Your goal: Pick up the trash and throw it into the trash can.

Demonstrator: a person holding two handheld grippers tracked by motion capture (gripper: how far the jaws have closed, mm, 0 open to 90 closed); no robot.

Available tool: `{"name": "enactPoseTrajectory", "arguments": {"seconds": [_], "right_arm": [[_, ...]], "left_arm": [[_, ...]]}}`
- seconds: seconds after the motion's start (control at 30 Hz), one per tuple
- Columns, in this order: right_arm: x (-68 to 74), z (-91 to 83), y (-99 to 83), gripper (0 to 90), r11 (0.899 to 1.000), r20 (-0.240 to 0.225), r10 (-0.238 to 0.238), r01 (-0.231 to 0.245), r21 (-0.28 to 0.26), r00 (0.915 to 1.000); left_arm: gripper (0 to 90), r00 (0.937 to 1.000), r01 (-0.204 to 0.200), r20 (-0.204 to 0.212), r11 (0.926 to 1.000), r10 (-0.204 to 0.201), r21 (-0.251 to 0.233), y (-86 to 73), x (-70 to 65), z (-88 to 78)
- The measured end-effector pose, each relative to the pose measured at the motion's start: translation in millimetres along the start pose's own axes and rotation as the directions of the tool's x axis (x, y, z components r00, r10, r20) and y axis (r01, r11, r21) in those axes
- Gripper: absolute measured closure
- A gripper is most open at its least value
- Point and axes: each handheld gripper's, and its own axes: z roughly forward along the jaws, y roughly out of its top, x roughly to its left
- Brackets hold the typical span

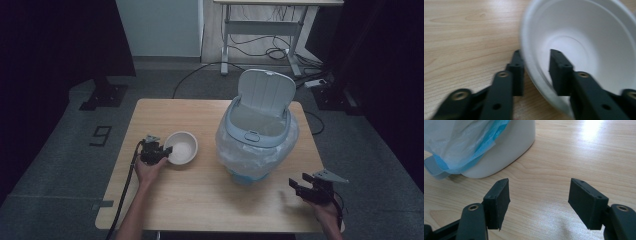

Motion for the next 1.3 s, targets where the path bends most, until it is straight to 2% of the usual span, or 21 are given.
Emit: {"name": "enactPoseTrajectory", "arguments": {"seconds": [0.17,0.27,0.37,0.8,1.03,1.3], "right_arm": [[2.0,0.7,0.2,32.8,1.0,-0.001,-0.006,0.006,0.003,1.0],[2.3,0.3,0.6,32.8,1.0,-0.002,-0.005,0.005,0.0,1.0],[2.3,-0.2,0.6,32.8,1.0,-0.001,-0.004,0.004,-0.002,1.0],[1.8,-1.0,0.8,32.8,1.0,0.002,-0.002,0.002,-0.005,1.0],[0.3,-1.3,0.5,32.8,1.0,0.003,0.0,0.0,-0.005,1.0],[0.0,-1.3,0.3,32.9,1.0,0.005,0.003,-0.003,-0.003,1.0]], "left_arm": [[80.6,0.9992,-0.039,0.008,0.9974,0.039,-0.061,4.8,-6.7,-14.1],[82.0,0.998,-0.062,0.01,0.9935,0.063,-0.096,7.4,-10.7,-23.5],[83.0,0.9964,-0.084,0.002,0.9903,0.085,-0.11,9.6,-13.9,-30.7],[83.0,0.9944,-0.095,0.026,0.9749,0.102,-0.201,17.6,-28.3,-62.6],[83.0,0.9928,-0.102,0.035,0.9615,0.114,-0.255,23.4,-38.1,-81.4],[82.9,0.9906,-0.111,0.045,0.9523,0.129,-0.284,28.1,-46.0,-94.5]]}}
